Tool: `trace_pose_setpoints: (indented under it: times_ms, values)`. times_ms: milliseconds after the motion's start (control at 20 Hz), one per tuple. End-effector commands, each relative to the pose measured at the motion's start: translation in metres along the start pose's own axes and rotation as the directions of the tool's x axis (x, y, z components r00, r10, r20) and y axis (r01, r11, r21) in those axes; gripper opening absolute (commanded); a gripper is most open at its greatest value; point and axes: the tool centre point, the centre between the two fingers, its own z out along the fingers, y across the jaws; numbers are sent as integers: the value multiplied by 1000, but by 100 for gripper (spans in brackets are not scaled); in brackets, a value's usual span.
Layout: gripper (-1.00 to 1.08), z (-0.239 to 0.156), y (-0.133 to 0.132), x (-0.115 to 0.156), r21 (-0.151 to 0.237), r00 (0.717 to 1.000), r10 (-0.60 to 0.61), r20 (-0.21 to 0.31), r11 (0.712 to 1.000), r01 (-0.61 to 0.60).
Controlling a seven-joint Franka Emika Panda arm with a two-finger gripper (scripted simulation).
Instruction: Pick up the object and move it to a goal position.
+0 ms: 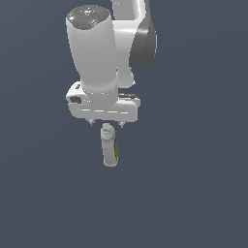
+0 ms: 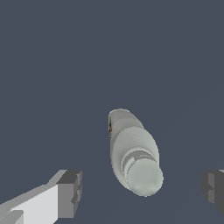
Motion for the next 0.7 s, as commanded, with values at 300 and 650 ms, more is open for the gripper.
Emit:
trace_pose_setpoints:
  times_ms: [300, 650]
  values:
    - [100, 36, 0, 0, 0, 1000, 1, 0, 1000, -1]
    - [-100, 40, 0, 1, 0, 1000, 1, 0, 1000, -1]
